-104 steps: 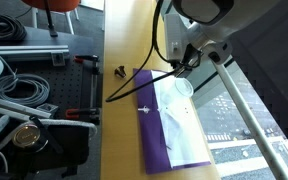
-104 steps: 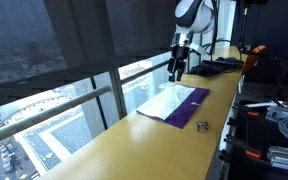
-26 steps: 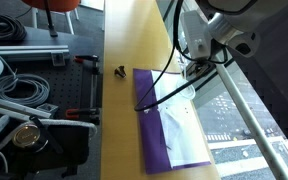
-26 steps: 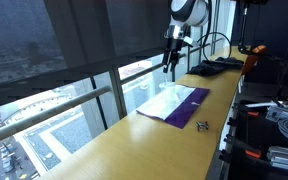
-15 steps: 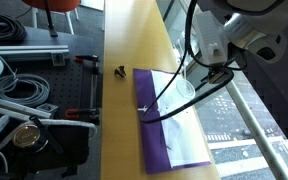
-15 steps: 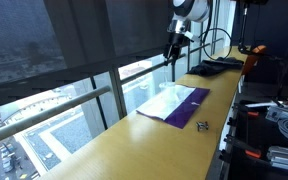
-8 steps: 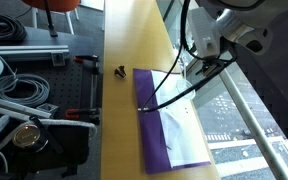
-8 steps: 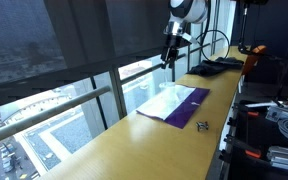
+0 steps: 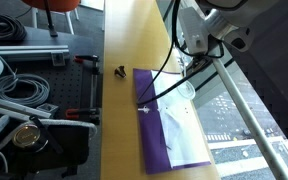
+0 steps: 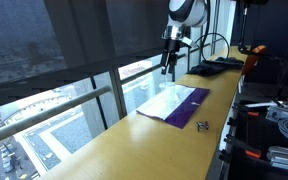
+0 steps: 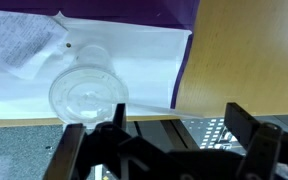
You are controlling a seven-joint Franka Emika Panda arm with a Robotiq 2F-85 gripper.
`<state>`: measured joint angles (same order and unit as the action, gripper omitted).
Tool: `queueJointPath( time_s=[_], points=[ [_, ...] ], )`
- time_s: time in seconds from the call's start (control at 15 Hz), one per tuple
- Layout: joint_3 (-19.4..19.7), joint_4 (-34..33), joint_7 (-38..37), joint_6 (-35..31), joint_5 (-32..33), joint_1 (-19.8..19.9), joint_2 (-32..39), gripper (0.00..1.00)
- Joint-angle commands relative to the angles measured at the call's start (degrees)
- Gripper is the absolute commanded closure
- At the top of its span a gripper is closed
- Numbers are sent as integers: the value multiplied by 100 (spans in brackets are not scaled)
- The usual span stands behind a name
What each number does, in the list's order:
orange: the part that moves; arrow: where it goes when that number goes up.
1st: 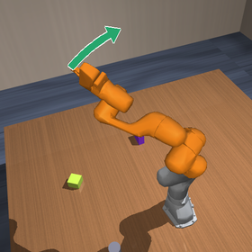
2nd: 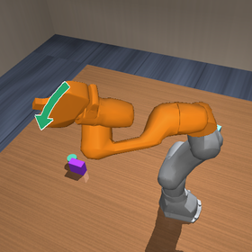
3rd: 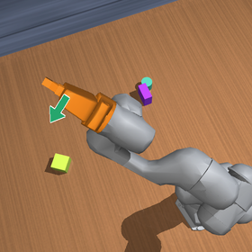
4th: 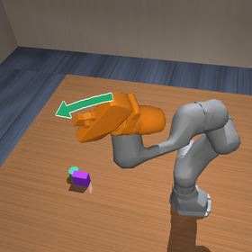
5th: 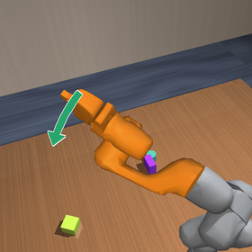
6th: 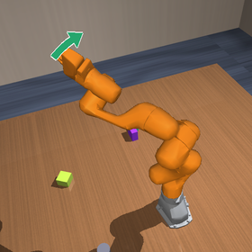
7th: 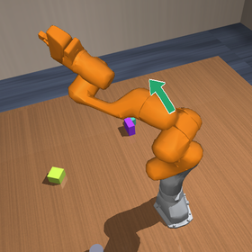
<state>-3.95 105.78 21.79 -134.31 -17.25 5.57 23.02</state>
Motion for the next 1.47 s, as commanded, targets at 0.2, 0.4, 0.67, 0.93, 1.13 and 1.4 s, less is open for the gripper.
queueJointPath(
  time_s=[0.2,0.4,0.67,0.93,1.13,1.4],
  points=[
    [-3,57,-2,-7,163,29,-43,0],
    [2,55,3,-15,169,34,-32,0],
    [27,29,13,5,172,69,-31,0],
    [59,-7,25,23,171,107,-34,0],
    [64,-27,30,37,163,142,-35,0],
    [75,-58,39,51,161,192,-45,0]
  ],
)
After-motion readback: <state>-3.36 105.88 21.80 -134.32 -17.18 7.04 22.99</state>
